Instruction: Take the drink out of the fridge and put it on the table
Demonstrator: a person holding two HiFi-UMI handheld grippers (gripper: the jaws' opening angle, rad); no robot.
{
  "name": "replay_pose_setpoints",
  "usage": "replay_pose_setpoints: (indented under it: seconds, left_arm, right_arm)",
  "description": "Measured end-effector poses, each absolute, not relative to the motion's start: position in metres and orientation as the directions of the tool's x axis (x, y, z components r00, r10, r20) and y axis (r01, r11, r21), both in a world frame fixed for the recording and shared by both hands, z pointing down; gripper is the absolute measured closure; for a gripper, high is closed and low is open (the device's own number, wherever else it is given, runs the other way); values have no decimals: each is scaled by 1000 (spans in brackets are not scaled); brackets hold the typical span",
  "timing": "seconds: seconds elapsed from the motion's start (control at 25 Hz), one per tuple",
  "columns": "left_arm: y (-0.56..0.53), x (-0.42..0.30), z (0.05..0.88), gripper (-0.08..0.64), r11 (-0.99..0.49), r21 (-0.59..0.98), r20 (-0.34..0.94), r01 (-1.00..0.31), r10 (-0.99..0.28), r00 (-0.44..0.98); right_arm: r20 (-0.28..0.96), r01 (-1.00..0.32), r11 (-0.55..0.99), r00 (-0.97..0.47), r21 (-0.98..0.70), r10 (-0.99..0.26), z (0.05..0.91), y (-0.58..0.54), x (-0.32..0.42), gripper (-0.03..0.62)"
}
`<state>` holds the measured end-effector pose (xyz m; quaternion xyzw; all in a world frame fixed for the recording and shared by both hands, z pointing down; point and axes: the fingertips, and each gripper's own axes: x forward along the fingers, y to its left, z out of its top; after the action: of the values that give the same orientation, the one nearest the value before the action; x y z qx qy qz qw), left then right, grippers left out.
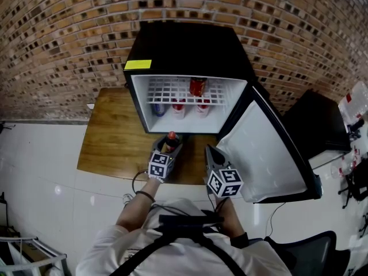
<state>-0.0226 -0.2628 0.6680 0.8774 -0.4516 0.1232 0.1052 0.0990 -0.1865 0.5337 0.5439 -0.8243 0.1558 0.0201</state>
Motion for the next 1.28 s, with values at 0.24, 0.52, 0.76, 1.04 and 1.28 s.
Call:
replay_pose_setpoints:
  seconds: [0.24,0.52,0.76,1.04,1.28]
  left_arm:
    - [-260,-23,696,255,-563,74,337,-823,-762,552]
    - [-257,-30,713,255,-543,98,354,-834,-764,539]
    - [-254,-34,723,255,-539,91,366,-837,-764,531]
    - [-249,-31,728,253,-563,48,364,-825,-759,539]
    - [-242,-33,730,250,-576,24,348,-817,-761,547]
  right_arm:
    - [208,-902,364,-412,-231,-887,535,-189,97,578]
    - [211,-904,361,-409,-231,-888,534,-191,98,578]
    - [213,-904,361,-409,-230,-887,533,-193,99,578]
    - [218,-900,371,-419,-228,-882,535,-195,95,578]
    - [218,-896,381,-429,-227,-877,534,-194,90,578]
